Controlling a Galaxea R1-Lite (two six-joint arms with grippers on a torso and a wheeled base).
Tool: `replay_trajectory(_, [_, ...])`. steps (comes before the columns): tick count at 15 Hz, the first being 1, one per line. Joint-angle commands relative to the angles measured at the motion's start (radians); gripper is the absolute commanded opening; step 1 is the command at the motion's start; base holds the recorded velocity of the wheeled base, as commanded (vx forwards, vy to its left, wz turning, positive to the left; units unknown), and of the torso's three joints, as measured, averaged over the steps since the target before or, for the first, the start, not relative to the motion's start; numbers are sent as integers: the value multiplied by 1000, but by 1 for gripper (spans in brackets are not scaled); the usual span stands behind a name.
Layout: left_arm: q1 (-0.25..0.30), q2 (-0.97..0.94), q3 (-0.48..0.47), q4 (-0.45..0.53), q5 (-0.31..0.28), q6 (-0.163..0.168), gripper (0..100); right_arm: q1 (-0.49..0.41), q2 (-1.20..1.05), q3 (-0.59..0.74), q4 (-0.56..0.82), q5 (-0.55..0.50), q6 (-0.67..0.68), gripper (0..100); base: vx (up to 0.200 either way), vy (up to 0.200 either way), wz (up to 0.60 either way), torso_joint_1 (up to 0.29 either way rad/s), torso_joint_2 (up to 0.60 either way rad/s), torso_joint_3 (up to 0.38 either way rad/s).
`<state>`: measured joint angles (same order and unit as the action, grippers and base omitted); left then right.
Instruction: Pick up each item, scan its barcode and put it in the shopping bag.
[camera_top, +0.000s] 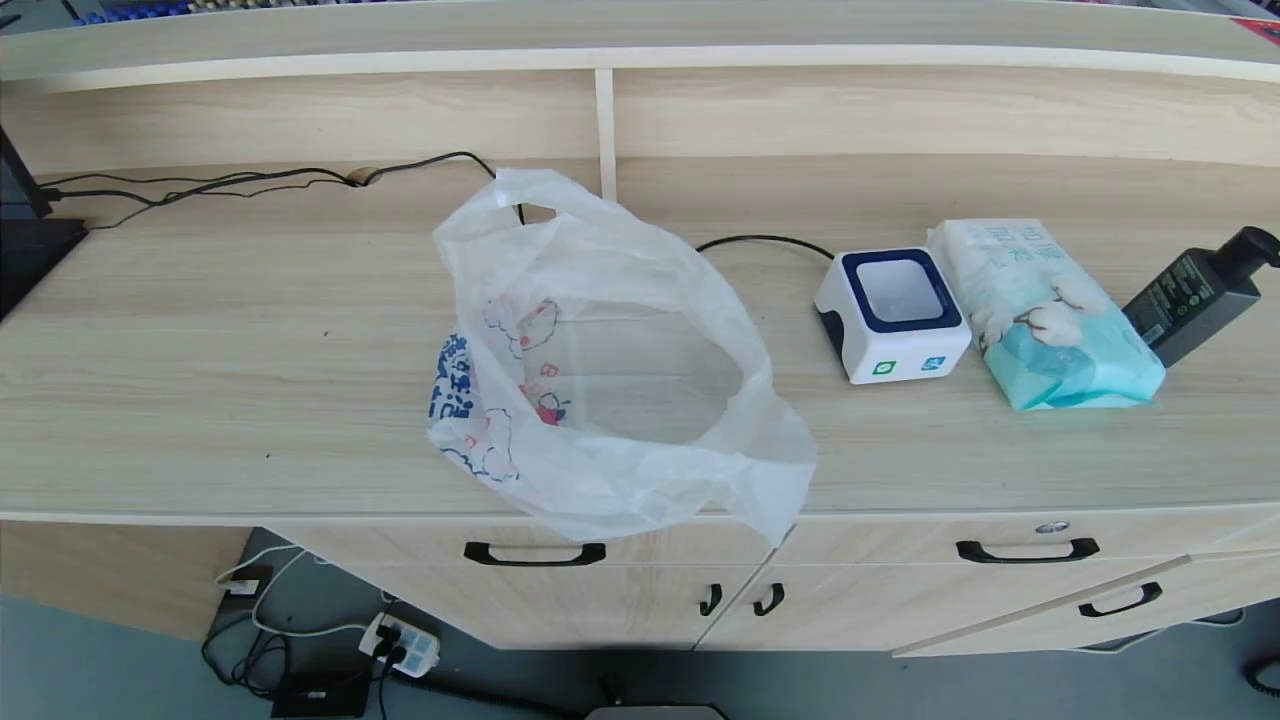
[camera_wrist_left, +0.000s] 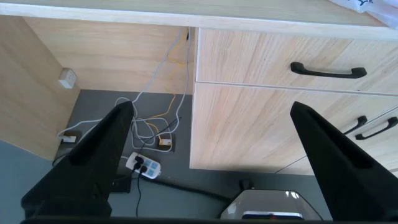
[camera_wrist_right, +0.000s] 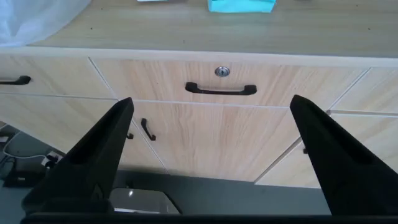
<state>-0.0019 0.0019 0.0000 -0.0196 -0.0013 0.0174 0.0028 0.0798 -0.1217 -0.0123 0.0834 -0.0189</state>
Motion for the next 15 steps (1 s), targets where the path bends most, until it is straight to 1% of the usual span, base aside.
replay_trajectory(1, [0, 0, 0, 0, 0, 2, 100, 28, 459, -371, -6, 101, 39, 100, 0, 0, 0, 0, 0, 0])
replay_trajectory(2, [0, 0, 0, 0, 0, 2, 100, 26, 545, -443, -5, 95, 45, 100, 0, 0, 0, 0, 0, 0])
replay_trajectory(3, [0, 0, 0, 0, 0, 1, 100, 20, 650, -504, -12, 62, 30, 100, 0, 0, 0, 0, 0, 0])
replay_trajectory(4, [0, 0, 0, 0, 0, 1, 100, 23, 715, -521, -18, 62, 22, 100, 0, 0, 0, 0, 0, 0])
replay_trajectory(5, [0, 0, 0, -3, 0, -1, 100, 33, 781, -543, -40, 81, 16, 100, 0, 0, 0, 0, 0, 0])
replay_trajectory(6, [0, 0, 0, -5, 0, -1, 100, 46, 864, -576, -94, 118, 13, 100, 0, 0, 0, 0, 0, 0])
replay_trajectory(7, [0, 0, 0, -5, 0, -1, 100, 46, 934, -601, -110, 131, 13, 100, 0, 0, 0, 0, 0, 0])
replay_trajectory(11, [0, 0, 0, -7, 0, -1, 100, 46, 1144, -722, -103, 176, -9, 100, 0, 0, 0, 0, 0, 0])
replay_trajectory(13, [0, 0, 0, -7, 0, -2, 100, 20, 1249, -814, -92, 196, -21, 100, 0, 0, 0, 0, 0, 0])
replay_trajectory(15, [0, 0, 0, -7, 0, -1, 100, -26, 1324, -882, -74, 216, -88, 100, 0, 0, 0, 0, 0, 0])
